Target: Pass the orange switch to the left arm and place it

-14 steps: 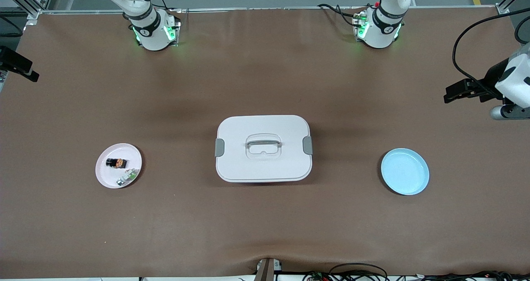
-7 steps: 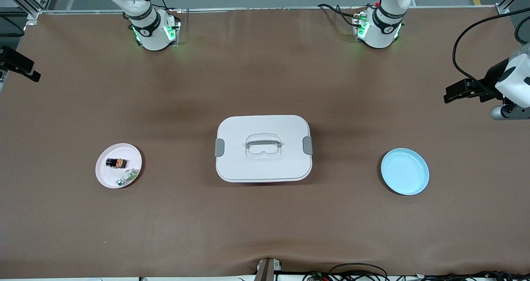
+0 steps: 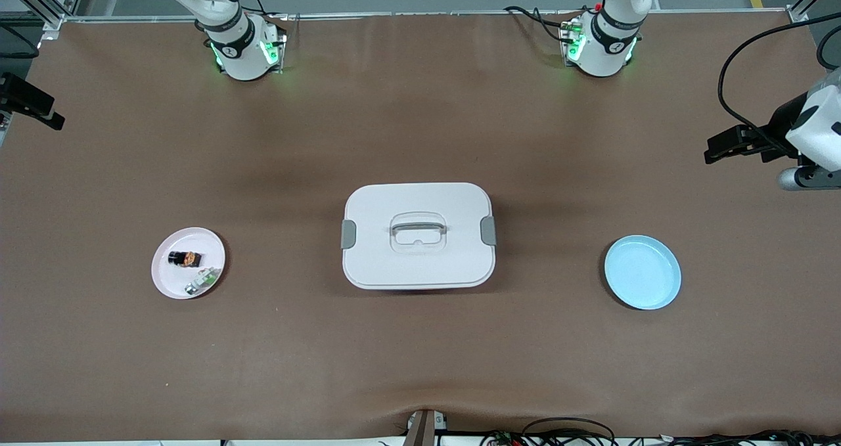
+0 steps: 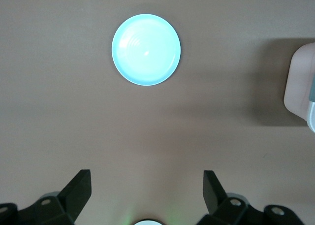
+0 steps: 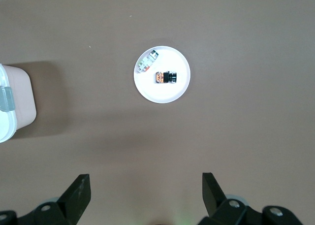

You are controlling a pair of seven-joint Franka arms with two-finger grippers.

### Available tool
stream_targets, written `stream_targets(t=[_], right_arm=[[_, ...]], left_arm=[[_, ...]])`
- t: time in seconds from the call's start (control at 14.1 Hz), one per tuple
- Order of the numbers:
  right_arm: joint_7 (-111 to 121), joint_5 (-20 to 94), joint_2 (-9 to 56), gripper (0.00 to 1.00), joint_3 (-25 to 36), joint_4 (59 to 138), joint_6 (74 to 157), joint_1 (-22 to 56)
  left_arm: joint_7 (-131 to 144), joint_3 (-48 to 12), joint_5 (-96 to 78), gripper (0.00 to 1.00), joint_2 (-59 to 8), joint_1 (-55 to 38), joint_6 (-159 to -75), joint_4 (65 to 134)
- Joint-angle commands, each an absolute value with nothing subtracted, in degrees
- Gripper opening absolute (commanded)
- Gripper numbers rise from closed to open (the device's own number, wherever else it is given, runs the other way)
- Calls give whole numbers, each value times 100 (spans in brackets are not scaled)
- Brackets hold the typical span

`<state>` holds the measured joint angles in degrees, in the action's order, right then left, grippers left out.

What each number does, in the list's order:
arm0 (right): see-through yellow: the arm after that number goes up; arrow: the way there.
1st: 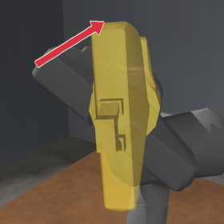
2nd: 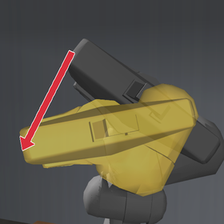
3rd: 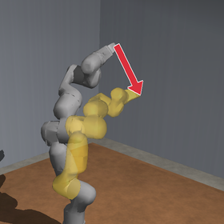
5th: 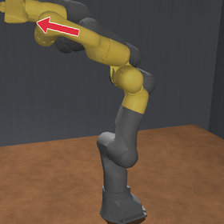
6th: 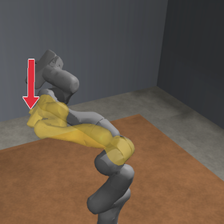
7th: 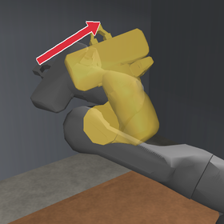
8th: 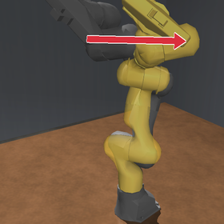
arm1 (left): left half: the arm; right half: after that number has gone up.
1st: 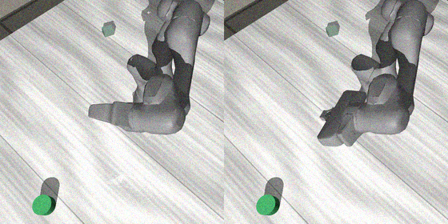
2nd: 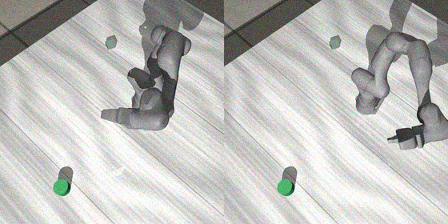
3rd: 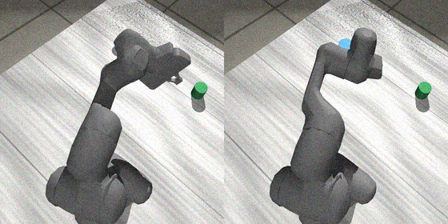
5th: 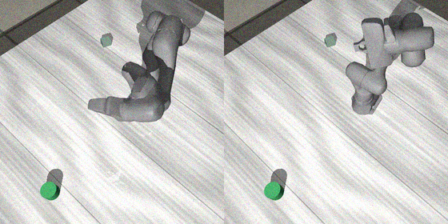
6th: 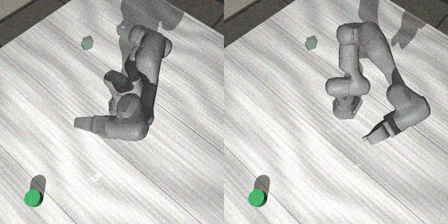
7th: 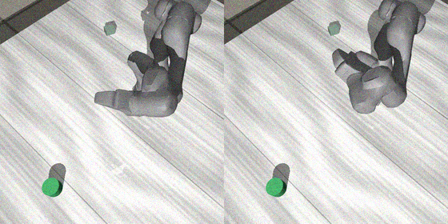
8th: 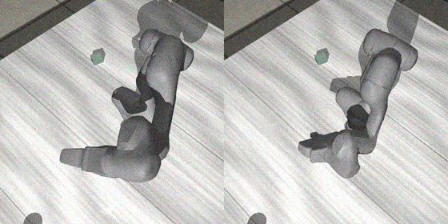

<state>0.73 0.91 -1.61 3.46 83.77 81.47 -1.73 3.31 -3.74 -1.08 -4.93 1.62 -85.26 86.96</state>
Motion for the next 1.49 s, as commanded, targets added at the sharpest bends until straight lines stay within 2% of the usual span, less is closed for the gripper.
stream_targets(t=[0.0,1.42], right_arm=[[35,88,-149,100,334,8332,8130,-185],[35,79,-149,100,334,8341,8095,-185]], left_arm=[[264,-413,-18,100,-545,185,-8394,8543],[220,-404,-26,100,-598,263,-8394,8543]])
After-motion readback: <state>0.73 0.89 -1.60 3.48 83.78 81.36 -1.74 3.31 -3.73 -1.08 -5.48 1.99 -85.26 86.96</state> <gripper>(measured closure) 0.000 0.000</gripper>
